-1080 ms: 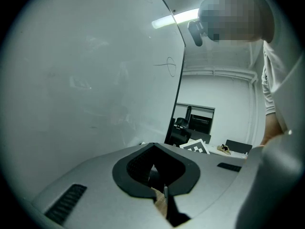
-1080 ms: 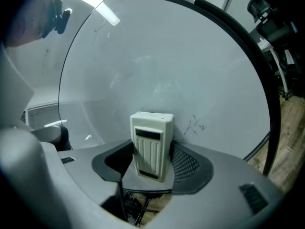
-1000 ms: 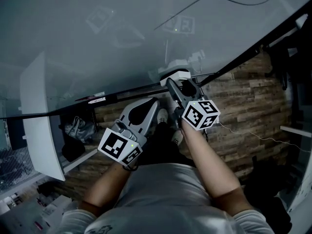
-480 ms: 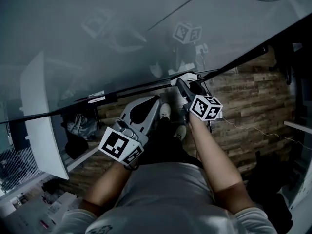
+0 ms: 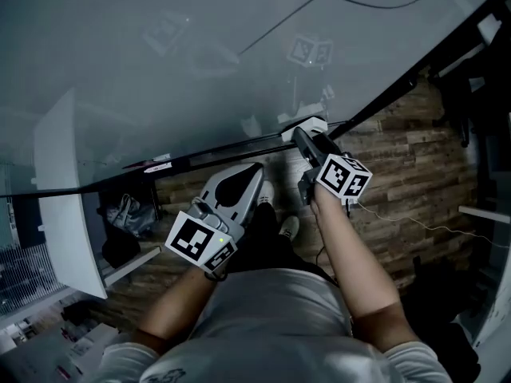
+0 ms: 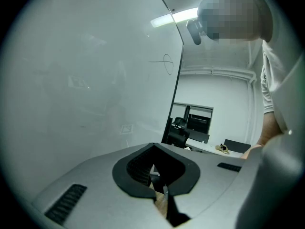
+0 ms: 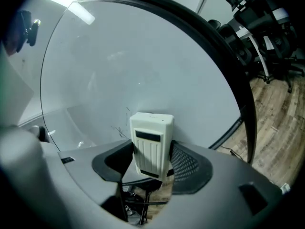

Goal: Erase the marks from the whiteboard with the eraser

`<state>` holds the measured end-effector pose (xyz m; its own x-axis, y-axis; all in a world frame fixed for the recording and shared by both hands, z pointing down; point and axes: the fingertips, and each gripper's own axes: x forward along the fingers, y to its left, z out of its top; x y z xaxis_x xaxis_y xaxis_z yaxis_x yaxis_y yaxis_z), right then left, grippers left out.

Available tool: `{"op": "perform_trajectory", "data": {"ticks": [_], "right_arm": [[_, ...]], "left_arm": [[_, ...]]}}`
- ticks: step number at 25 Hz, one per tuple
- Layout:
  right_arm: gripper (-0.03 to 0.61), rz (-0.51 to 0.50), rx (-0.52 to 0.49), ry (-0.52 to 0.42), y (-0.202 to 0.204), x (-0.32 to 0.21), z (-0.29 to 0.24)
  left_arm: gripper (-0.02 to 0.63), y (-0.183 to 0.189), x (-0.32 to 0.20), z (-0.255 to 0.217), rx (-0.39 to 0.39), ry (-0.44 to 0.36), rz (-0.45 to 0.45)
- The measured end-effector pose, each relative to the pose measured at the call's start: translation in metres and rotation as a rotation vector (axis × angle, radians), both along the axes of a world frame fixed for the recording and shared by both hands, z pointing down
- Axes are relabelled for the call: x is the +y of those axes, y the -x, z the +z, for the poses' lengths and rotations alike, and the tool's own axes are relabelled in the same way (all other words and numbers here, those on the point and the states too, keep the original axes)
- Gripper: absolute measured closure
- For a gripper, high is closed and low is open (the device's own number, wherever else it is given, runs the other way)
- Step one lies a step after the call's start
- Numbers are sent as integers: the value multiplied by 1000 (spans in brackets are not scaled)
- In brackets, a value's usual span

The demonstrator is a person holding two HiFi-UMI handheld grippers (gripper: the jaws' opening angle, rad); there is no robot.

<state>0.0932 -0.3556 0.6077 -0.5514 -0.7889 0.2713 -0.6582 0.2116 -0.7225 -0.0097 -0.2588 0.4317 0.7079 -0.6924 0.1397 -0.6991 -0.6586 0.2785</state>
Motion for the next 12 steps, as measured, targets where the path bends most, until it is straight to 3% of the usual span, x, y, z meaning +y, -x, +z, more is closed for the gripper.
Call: {"op": "perform_trajectory", "data": {"ticks": [12], "right_arm": [[336, 5, -66, -220, -17, -2, -152]], "left_arm": [[607, -12, 31, -36, 16, -71, -22]]}}
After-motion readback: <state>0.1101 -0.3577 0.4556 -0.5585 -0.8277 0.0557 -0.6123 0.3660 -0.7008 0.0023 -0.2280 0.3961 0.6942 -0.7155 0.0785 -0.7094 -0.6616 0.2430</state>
